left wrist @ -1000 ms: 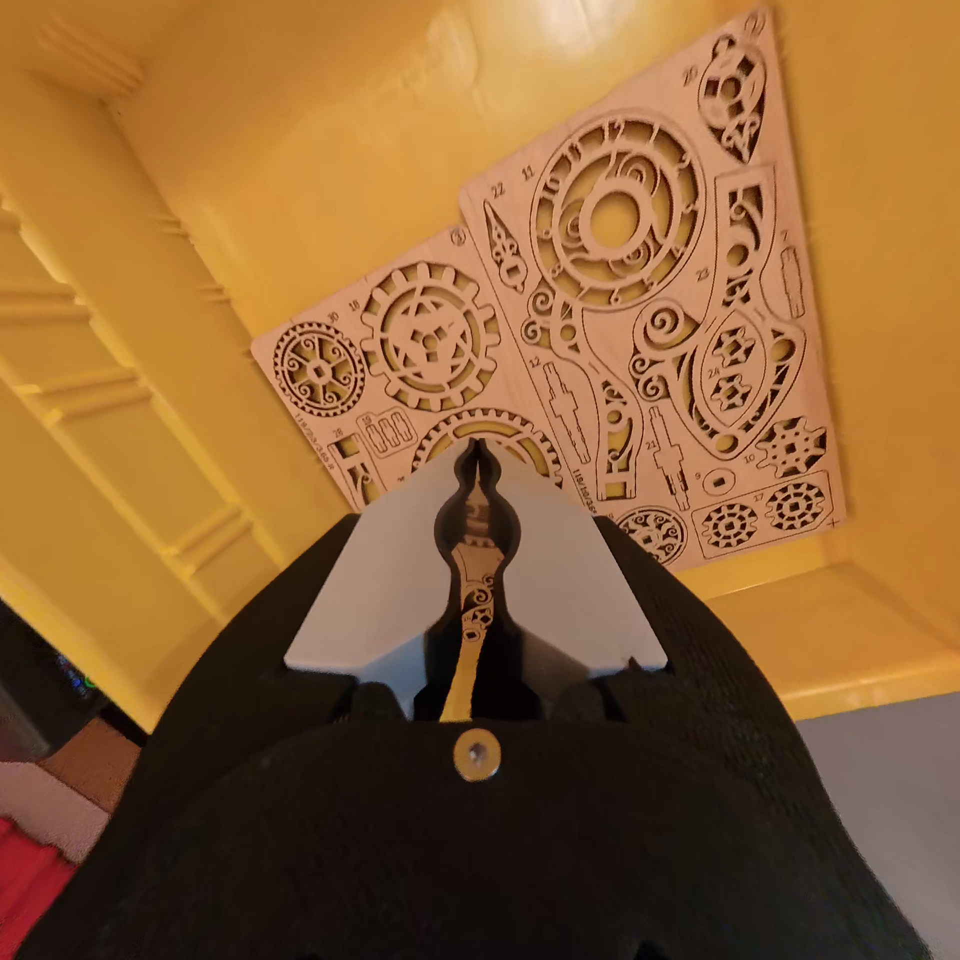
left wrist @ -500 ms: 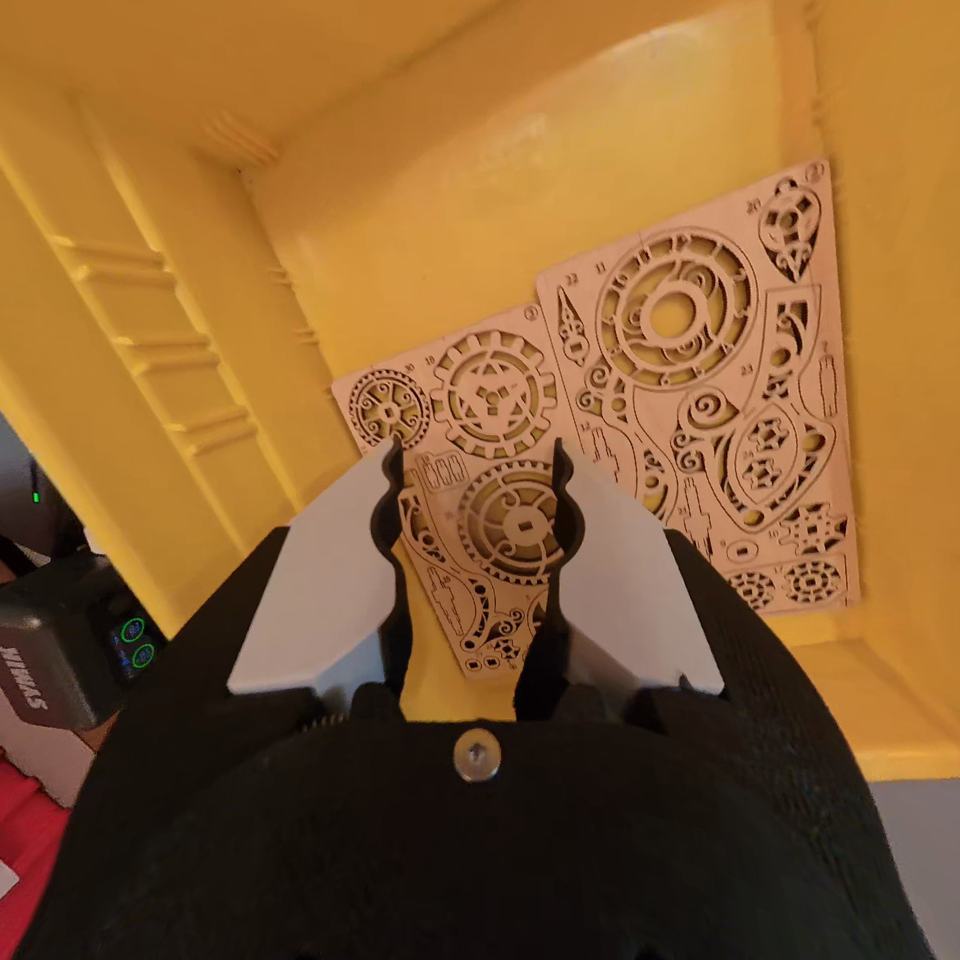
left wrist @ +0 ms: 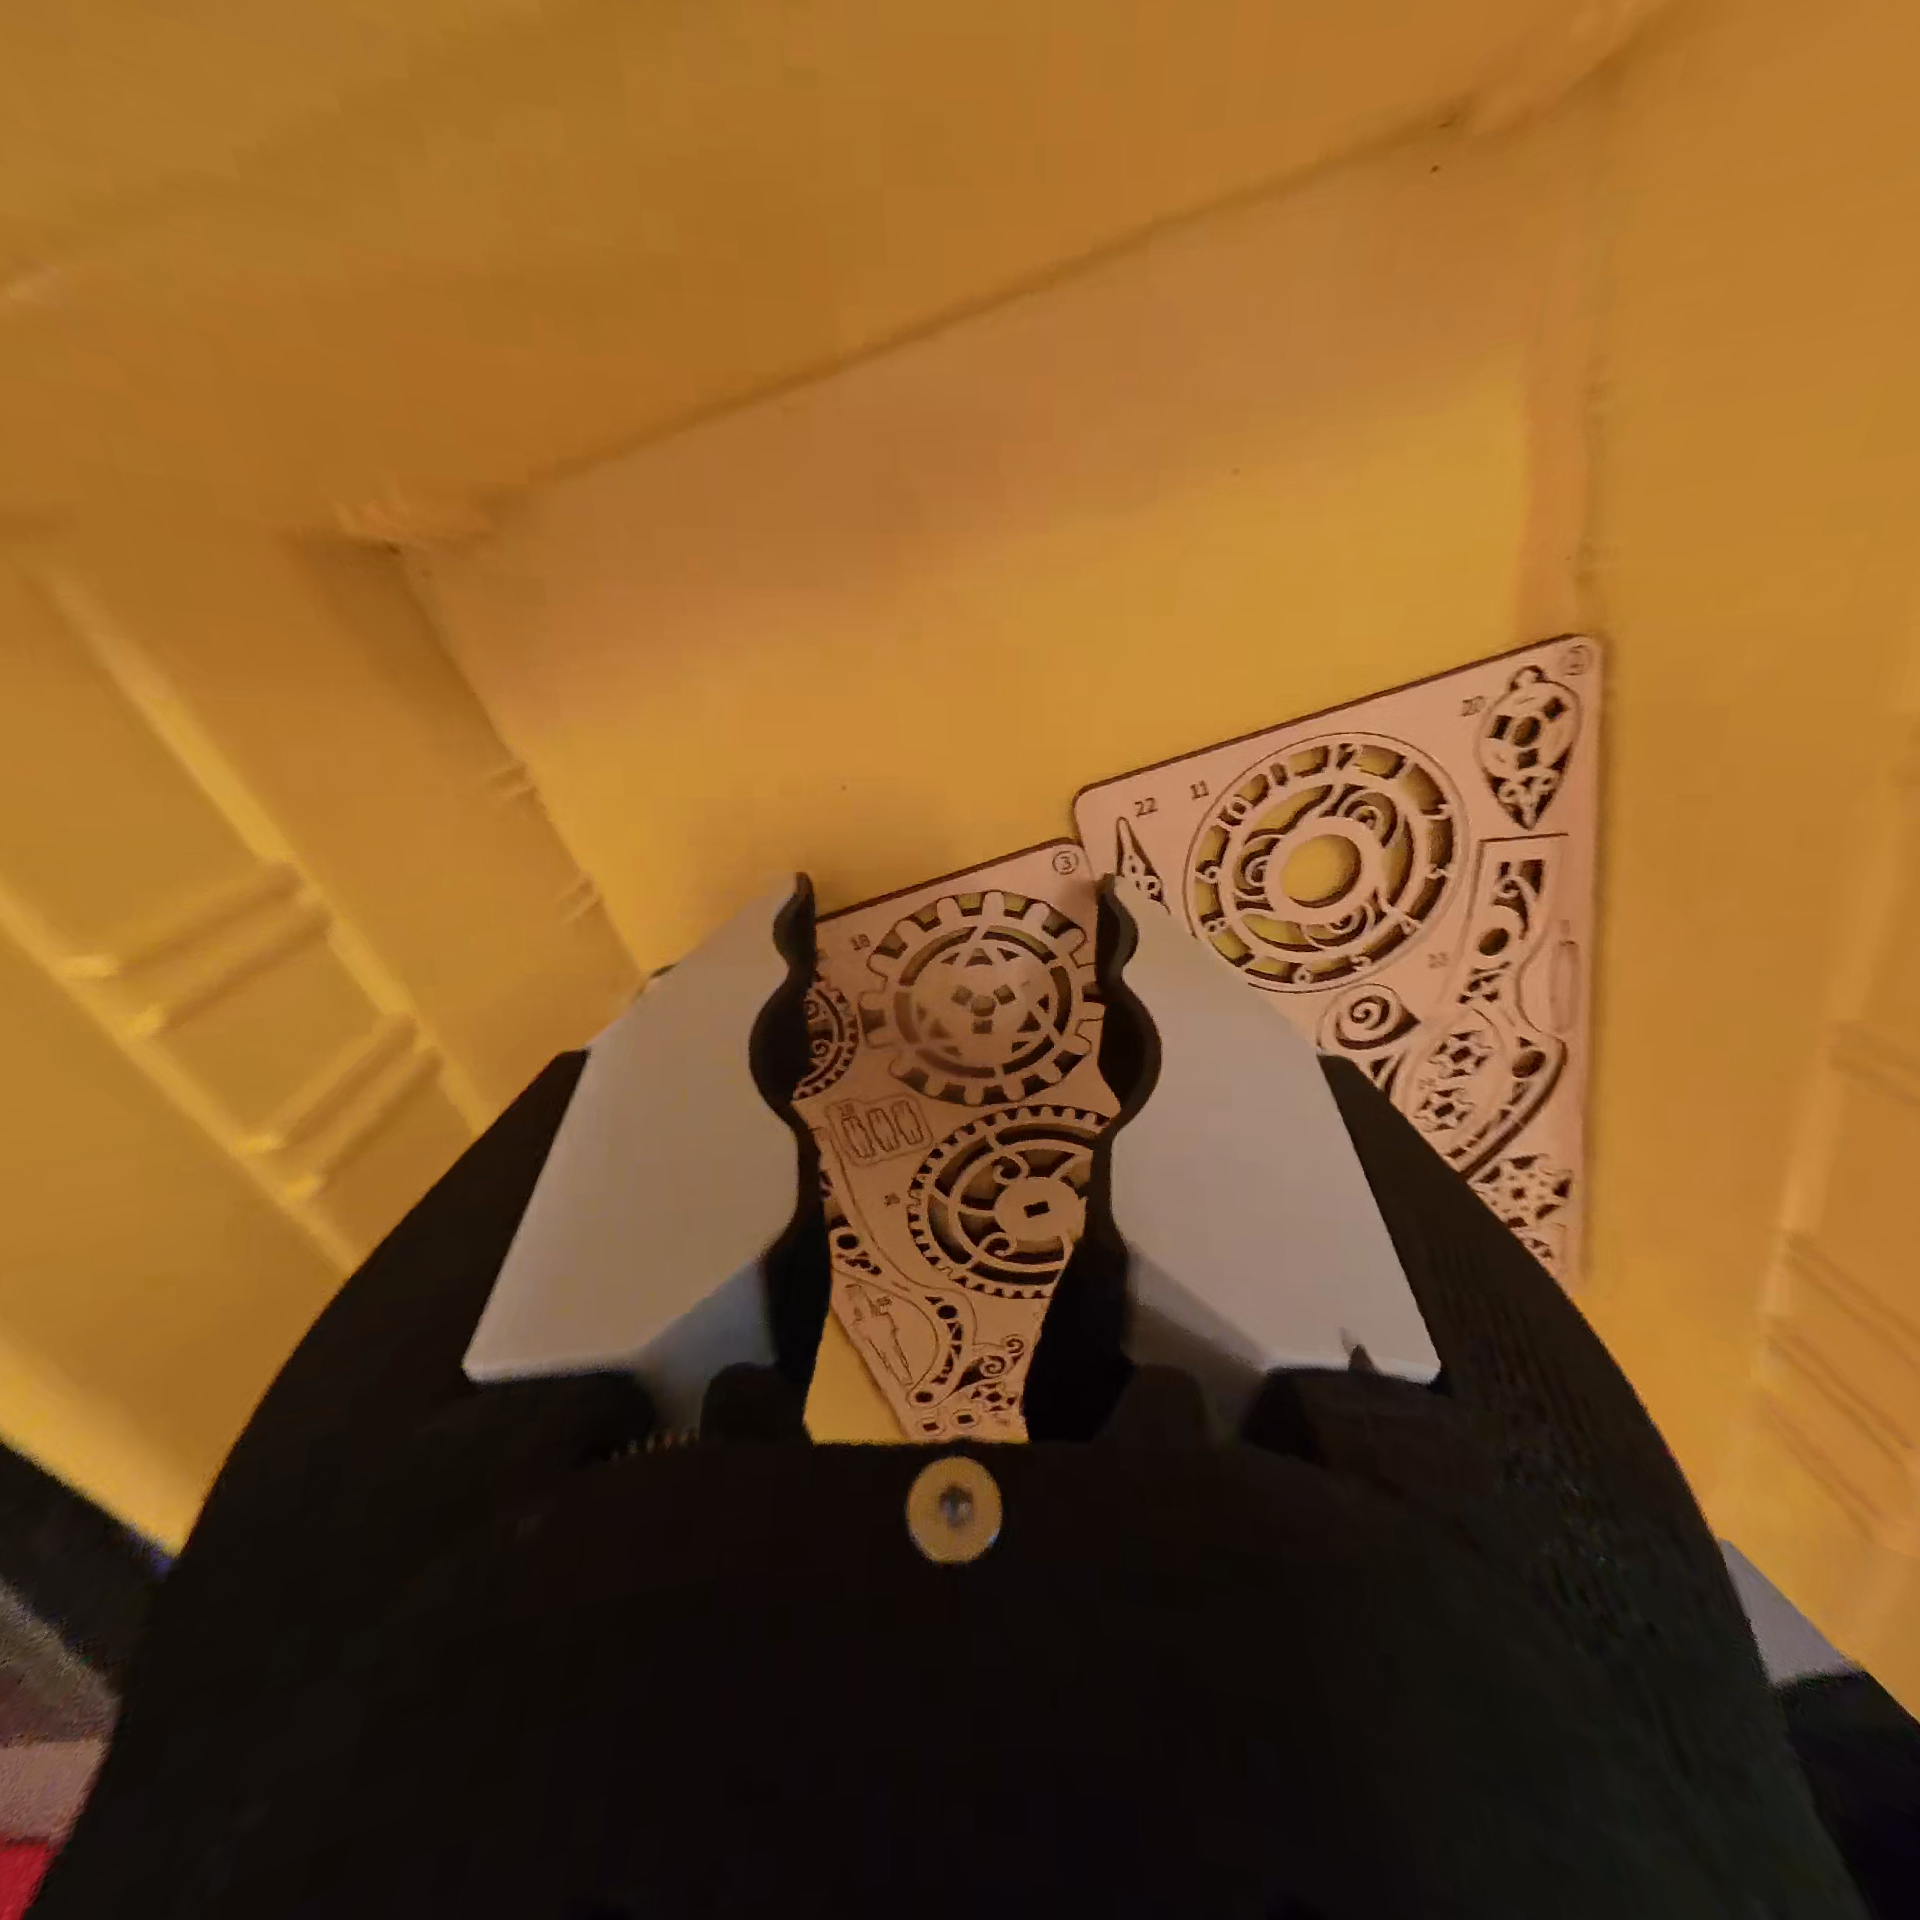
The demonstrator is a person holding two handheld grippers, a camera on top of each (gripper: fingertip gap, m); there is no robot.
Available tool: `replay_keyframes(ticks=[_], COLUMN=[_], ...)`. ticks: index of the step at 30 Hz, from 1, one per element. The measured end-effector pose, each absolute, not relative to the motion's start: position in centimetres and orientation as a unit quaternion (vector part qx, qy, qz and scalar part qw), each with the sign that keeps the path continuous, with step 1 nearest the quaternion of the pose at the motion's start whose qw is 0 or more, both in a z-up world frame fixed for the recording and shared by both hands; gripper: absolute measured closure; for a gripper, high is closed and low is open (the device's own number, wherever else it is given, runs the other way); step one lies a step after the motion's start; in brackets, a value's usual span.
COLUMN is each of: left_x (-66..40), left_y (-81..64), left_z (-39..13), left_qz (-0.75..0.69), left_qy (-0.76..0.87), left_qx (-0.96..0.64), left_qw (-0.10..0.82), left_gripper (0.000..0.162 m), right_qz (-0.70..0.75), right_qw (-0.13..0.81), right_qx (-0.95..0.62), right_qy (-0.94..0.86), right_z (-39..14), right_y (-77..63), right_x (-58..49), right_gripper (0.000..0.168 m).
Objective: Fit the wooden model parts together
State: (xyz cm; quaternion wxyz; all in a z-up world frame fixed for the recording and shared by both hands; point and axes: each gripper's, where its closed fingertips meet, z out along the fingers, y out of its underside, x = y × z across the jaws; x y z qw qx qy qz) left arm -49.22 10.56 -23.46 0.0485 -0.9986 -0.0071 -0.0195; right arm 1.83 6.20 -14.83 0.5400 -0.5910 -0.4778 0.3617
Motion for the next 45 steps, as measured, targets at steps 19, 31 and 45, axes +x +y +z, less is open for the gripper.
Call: replay_keyframes(ticks=[19,31,45], left_x=[-47.7,-43.9,-42.4], left_y=[7.7,11.0,9.5], left_z=[-22.7,-23.1,-20.9], left_qz=[-0.026,-0.121,-0.208], left_qy=[0.1,0.077,0.092], left_qx=[-0.995,-0.987,-0.967], left_qw=[-0.001,0.073,0.115], left_gripper=[0.162,0.11,0.144], right_qz=[0.361,0.361,0.358], right_qw=[0.536,0.536,0.538], right_qx=[-0.592,-0.595,-0.593], right_qy=[-0.481,-0.479,-0.48], right_z=[-15.1,-15.2,-15.1], right_y=[6.2,6.4,6.4], right_x=[1.6,1.7,1.6], right_gripper=[0.126,0.126,0.126])
